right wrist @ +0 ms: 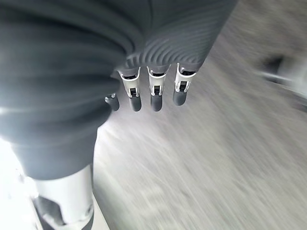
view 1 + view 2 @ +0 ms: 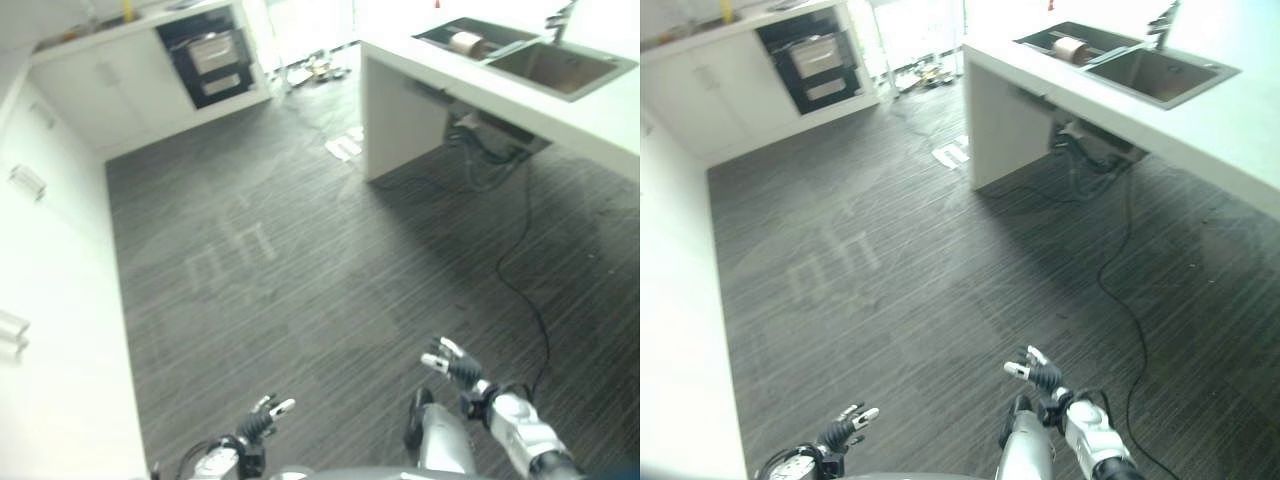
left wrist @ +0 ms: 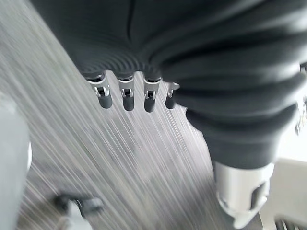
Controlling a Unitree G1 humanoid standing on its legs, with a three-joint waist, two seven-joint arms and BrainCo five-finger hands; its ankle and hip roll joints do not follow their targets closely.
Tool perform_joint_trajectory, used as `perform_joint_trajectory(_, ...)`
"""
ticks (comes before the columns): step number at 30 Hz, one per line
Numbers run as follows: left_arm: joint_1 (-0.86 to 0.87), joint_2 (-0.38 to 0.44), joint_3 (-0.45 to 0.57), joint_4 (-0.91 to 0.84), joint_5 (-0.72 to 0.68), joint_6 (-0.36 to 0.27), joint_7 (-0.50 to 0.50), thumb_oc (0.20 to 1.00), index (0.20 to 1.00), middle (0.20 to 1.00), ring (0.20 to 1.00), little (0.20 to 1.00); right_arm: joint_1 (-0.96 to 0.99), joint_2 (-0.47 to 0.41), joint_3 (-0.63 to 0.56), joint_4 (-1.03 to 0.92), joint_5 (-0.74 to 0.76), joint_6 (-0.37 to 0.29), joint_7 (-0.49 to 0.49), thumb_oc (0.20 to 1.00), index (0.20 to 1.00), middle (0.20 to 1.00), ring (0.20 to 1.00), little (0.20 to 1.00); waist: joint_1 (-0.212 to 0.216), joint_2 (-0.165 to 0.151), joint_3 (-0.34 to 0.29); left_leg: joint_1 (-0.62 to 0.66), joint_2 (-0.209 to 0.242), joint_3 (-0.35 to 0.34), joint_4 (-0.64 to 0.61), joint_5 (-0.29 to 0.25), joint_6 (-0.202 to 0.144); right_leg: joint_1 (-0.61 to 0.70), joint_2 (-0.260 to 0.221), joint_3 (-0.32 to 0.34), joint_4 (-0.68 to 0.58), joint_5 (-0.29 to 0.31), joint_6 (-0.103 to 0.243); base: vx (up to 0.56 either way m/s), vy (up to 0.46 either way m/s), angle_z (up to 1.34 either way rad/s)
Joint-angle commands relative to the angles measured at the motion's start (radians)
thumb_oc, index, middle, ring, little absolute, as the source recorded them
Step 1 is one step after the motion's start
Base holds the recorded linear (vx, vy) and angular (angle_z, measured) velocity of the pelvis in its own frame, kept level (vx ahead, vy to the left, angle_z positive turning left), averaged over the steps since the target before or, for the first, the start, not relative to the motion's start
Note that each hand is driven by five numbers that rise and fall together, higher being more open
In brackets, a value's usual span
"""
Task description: Place the dishes in the dishwasher.
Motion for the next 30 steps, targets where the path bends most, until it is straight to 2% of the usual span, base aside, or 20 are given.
perform_joint_trajectory(1,-0.071,0.055,0.019,-0.014,-0.026,-0.026,0.046,1.000,1.000,1.000,1.000,1.000,0.035,0.003,0.007,-0.035,-0.016,-0.019,0.037,1.000,1.000,1.000,1.000,1.000,0.000,-0.058,-0.002,-0.301,-0.060,0.146,0.184,-0.331,0.114,0.233,0.005,-0.095,-0.210,-0.048,0.088,0.28,0.067,-0.14)
perform_joint_trajectory(3,-0.083,0.049,0.016,-0.005,-0.028,-0.036,0.054,1.000,1.000,1.000,1.000,1.000,0.029,0.006,0.011,-0.028,-0.023,-0.035,0.039,1.000,1.000,1.000,1.000,1.000,0.011,-0.055,0.014,-0.314,-0.079,0.161,0.056,-0.348,0.138,0.270,0.015,-0.078,-0.222,-0.054,0.101,0.32,0.152,-0.14)
perform_joint_trajectory(4,-0.079,0.043,0.005,-0.022,-0.019,-0.043,0.066,1.000,1.000,1.000,1.000,1.000,0.032,0.015,0.005,-0.035,-0.035,-0.041,0.033,1.000,1.000,1.000,1.000,1.000,0.017,-0.049,0.030,-0.284,-0.062,0.214,-0.215,-0.317,0.143,0.320,0.029,-0.069,-0.252,-0.063,0.119,0.37,0.221,-0.35)
perform_joint_trajectory(5,-0.075,0.042,0.000,-0.036,-0.020,-0.039,0.072,1.000,1.000,1.000,1.000,1.000,0.037,0.018,0.000,-0.045,-0.038,-0.036,0.026,1.000,1.000,1.000,1.000,1.000,0.018,-0.046,0.033,-0.277,-0.059,0.228,-0.295,-0.300,0.141,0.333,0.032,-0.069,-0.259,-0.064,0.125,0.42,0.274,-0.43)
perform_joint_trajectory(7,-0.045,0.043,-0.022,-0.083,-0.031,-0.033,0.090,1.000,1.000,1.000,1.000,1.000,0.067,0.026,-0.003,-0.075,-0.035,-0.032,-0.002,1.000,1.000,1.000,1.000,1.000,0.037,-0.023,0.044,-0.282,-0.074,0.197,-0.568,-0.212,0.116,0.363,0.043,-0.047,-0.275,-0.059,0.152,0.40,0.227,-0.32)
perform_joint_trajectory(8,-0.034,0.043,-0.022,-0.094,-0.027,-0.032,0.089,1.000,1.000,1.000,1.000,1.000,0.074,0.028,-0.003,-0.080,-0.035,-0.033,-0.006,1.000,1.000,1.000,1.000,1.000,0.044,-0.020,0.046,-0.285,-0.070,0.186,-0.602,-0.188,0.110,0.369,0.044,-0.044,-0.278,-0.059,0.155,0.53,0.256,-0.15)
perform_joint_trajectory(9,-0.003,0.044,-0.019,-0.123,-0.013,-0.031,0.089,1.000,1.000,1.000,1.000,1.000,0.085,0.029,0.003,-0.078,-0.029,-0.038,-0.006,1.000,1.000,1.000,1.000,1.000,0.070,-0.012,0.048,-0.304,-0.036,0.149,-0.703,-0.113,0.088,0.387,0.048,-0.037,-0.285,-0.059,0.162,0.41,0.204,-0.07)
perform_joint_trajectory(12,0.036,0.040,-0.007,-0.142,-0.019,-0.038,0.093,1.000,1.000,1.000,1.000,1.000,0.094,0.029,0.009,-0.064,-0.043,-0.049,0.017,1.000,1.000,1.000,1.000,1.000,0.084,-0.022,0.058,-0.324,0.000,0.155,-0.744,-0.107,0.068,0.413,0.020,-0.054,-0.266,-0.088,0.178,0.46,0.278,-0.44)
perform_joint_trajectory(14,0.035,0.041,0.014,-0.132,-0.025,-0.037,0.076,1.000,1.000,1.000,1.000,1.000,0.100,0.025,0.009,-0.065,-0.054,-0.050,0.026,1.000,1.000,1.000,1.000,1.000,0.075,-0.021,0.055,-0.316,0.018,0.217,-0.695,-0.115,0.071,0.421,0.009,-0.097,-0.235,-0.117,0.184,0.38,0.333,-0.54)
perform_joint_trajectory(16,0.030,0.042,0.023,-0.133,-0.016,-0.023,0.069,1.000,1.000,1.000,1.000,1.000,0.094,0.030,0.013,-0.059,-0.052,-0.040,0.020,1.000,1.000,1.000,1.000,1.000,0.080,-0.022,0.041,-0.302,0.007,0.212,-0.674,-0.123,0.079,0.428,0.004,-0.099,-0.184,-0.164,0.182,0.39,0.381,-0.21)
perform_joint_trajectory(17,0.031,0.048,0.022,-0.137,-0.005,-0.010,0.063,1.000,1.000,1.000,1.000,1.000,0.090,0.039,0.010,-0.046,-0.045,-0.036,0.013,1.000,1.000,1.000,1.000,1.000,0.092,-0.024,0.031,-0.299,-0.012,0.199,-0.652,-0.150,0.094,0.443,0.003,-0.097,-0.141,-0.214,0.179,0.42,0.397,-0.40)
perform_joint_trajectory(20,0.011,0.064,0.024,-0.130,0.028,0.016,0.043,1.000,1.000,1.000,1.000,1.000,0.096,0.049,-0.008,-0.031,-0.023,-0.041,0.008,1.000,1.000,1.000,1.000,1.000,0.102,-0.036,0.006,-0.283,-0.060,0.207,-0.634,-0.204,0.133,0.473,0.008,-0.103,-0.088,-0.266,0.185,0.38,0.383,-0.26)
perform_joint_trajectory(21,-0.009,0.073,0.021,-0.126,0.047,0.026,0.028,1.000,1.000,1.000,1.000,1.000,0.113,0.057,-0.014,-0.051,-0.033,-0.040,0.001,1.000,1.000,1.000,1.000,1.000,0.095,-0.047,-0.008,-0.254,-0.117,0.203,-0.651,-0.235,0.177,0.457,-0.002,-0.081,0.016,-0.230,0.213,0.26,0.340,0.48)
perform_joint_trajectory(22,-0.010,0.074,0.020,-0.125,0.048,0.026,0.028,1.000,1.000,1.000,1.000,1.000,0.115,0.058,-0.015,-0.053,-0.034,-0.039,0.001,1.000,1.000,1.000,1.000,1.000,0.095,-0.049,-0.009,-0.251,-0.123,0.203,-0.653,-0.237,0.182,0.454,-0.005,-0.079,0.026,-0.228,0.217,0.36,0.511,0.46)
perform_joint_trajectory(23,-0.029,0.083,0.010,-0.115,0.056,0.024,0.019,1.000,1.000,1.000,1.000,1.000,0.128,0.063,-0.025,-0.064,-0.041,-0.039,-0.005,1.000,1.000,1.000,1.000,1.000,0.086,-0.055,-0.019,-0.231,-0.171,0.211,-0.674,-0.255,0.213,0.444,-0.008,-0.065,0.125,-0.188,0.246,0.23,0.323,0.45)
perform_joint_trajectory(24,-0.035,0.086,0.006,-0.115,0.057,0.026,0.019,1.000,1.000,1.000,1.000,1.000,0.132,0.065,-0.030,-0.069,-0.039,-0.036,-0.008,1.000,1.000,1.000,1.000,1.000,0.085,-0.059,-0.023,-0.227,-0.189,0.212,-0.681,-0.261,0.224,0.442,-0.012,-0.060,0.157,-0.172,0.258,0.31,0.450,0.51)
perform_joint_trajectory(25,-0.044,0.092,-0.001,-0.112,0.055,0.028,0.025,1.000,1.000,1.000,1.000,1.000,0.139,0.069,-0.030,-0.077,-0.027,-0.030,-0.018,1.000,1.000,1.000,1.000,1.000,0.087,-0.054,-0.032,-0.226,-0.203,0.217,-0.689,-0.258,0.251,0.420,-0.001,-0.057,0.244,-0.096,0.271,0.23,0.340,0.58)
perform_joint_trajectory(27,-0.051,0.097,-0.010,-0.108,0.039,0.031,0.041,1.000,1.000,1.000,1.000,1.000,0.143,0.074,-0.028,-0.075,-0.021,-0.028,-0.017,1.000,1.000,1.000,1.000,1.000,0.078,-0.048,-0.037,-0.200,-0.223,0.223,-0.707,-0.278,0.280,0.336,-0.027,-0.039,0.388,-0.023,0.287,0.18,0.292,0.22)
perform_joint_trajectory(28,-0.056,0.101,-0.012,-0.103,0.028,0.031,0.050,1.000,1.000,1.000,1.000,1.000,0.143,0.077,-0.027,-0.069,-0.026,-0.036,-0.010,1.000,1.000,1.000,1.000,1.000,0.069,-0.043,-0.035,-0.185,-0.227,0.228,-0.709,-0.292,0.290,0.281,-0.037,-0.032,0.431,-0.017,0.286,0.13,0.179,0.00)
perform_joint_trajectory(30,-0.070,0.105,-0.010,-0.091,-0.001,0.021,0.048,1.000,1.000,1.000,1.000,1.000,0.138,0.081,-0.016,-0.064,-0.040,-0.052,-0.004,1.000,1.000,1.000,1.000,1.000,0.053,-0.043,-0.023,-0.171,-0.227,0.232,-0.700,-0.309,0.288,0.229,-0.017,-0.035,0.398,-0.038,0.280,0.16,0.109,0.00)
